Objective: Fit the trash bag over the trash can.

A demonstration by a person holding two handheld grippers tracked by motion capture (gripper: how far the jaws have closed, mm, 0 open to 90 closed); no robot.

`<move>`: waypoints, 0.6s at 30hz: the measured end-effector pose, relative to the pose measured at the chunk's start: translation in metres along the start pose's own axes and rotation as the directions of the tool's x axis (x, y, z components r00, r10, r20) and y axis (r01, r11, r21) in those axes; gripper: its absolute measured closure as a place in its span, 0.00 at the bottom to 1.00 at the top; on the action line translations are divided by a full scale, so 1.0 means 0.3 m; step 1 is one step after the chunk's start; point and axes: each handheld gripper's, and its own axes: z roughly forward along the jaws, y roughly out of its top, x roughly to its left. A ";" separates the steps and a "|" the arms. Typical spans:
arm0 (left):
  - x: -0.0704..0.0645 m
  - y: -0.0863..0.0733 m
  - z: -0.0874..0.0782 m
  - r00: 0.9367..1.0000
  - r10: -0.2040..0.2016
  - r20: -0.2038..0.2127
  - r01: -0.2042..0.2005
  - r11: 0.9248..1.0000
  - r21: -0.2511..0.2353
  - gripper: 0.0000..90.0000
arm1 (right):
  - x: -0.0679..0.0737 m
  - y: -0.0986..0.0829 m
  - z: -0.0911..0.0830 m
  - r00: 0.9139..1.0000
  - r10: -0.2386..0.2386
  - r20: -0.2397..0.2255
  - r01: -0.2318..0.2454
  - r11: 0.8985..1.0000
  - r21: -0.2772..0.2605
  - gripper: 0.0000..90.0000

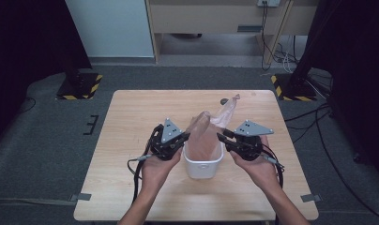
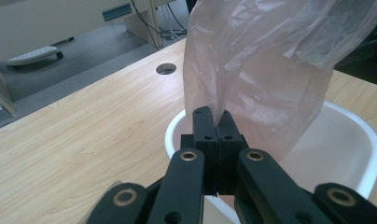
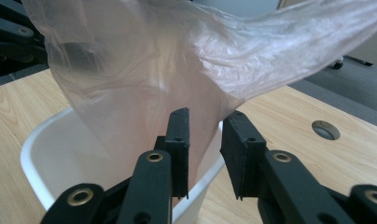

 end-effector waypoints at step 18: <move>0.007 -0.004 -0.009 1.000 0.010 0.016 -0.010 1.000 -0.003 1.00 | -0.005 0.028 0.040 1.000 0.005 -0.031 -0.006 1.000 -0.031 1.00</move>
